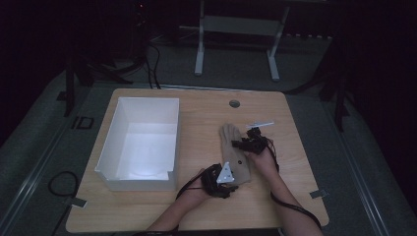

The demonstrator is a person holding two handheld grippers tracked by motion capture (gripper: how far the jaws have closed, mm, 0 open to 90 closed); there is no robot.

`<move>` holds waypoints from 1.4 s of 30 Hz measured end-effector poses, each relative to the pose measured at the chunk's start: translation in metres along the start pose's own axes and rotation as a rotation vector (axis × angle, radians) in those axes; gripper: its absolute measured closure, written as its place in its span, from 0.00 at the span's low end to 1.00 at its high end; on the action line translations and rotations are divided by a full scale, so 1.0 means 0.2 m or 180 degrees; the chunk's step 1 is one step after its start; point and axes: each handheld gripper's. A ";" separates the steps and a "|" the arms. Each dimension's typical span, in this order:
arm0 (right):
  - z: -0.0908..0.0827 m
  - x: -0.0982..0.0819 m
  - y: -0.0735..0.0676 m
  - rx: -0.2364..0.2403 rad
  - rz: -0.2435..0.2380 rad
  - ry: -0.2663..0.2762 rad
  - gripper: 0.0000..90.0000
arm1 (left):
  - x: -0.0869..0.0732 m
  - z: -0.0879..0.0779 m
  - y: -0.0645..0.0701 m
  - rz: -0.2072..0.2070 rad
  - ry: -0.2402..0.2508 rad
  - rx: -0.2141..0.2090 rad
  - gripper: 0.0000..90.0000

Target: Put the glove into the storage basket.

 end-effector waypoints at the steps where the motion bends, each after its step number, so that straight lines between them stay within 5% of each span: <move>1: 0.00 0.00 0.00 -0.0009 -0.0011 -0.0005 0.71 | 0.00 0.01 0.00 0.0015 -0.0037 0.0037 0.52; 4: 0.00 0.00 -0.01 -0.0021 -0.0029 -0.0020 0.71 | 0.01 0.02 -0.01 -0.0009 -0.0062 0.0076 0.54; 8: 0.00 0.01 -0.01 -0.0015 -0.0049 -0.0039 0.73 | 0.03 0.03 -0.04 -0.0131 -0.0084 0.0158 0.76; 10: 0.00 0.01 -0.01 -0.0013 -0.0036 -0.0025 0.73 | 0.05 0.03 -0.10 -0.0589 -0.0118 0.0021 0.87; 13: 0.00 0.00 0.00 0.0019 0.0046 0.0023 0.74 | 0.06 0.03 -0.13 -0.0730 -0.0174 -0.0064 0.89; 26: -0.06 0.05 -0.02 0.0056 0.0039 0.0133 0.76 | 0.10 -0.03 -0.11 -0.0705 -0.0239 -0.0074 0.90; 42: -0.25 0.18 -0.06 0.0112 -0.0021 0.0374 0.76 | 0.24 -0.19 -0.09 -0.0651 -0.0164 -0.0052 0.90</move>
Point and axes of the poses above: each handheld gripper's, and its own axes: z roughly forward along the jaws, x roughly out of its top, y roughly to its right, and after that the axes turned 11 degrees about -z, right-handed
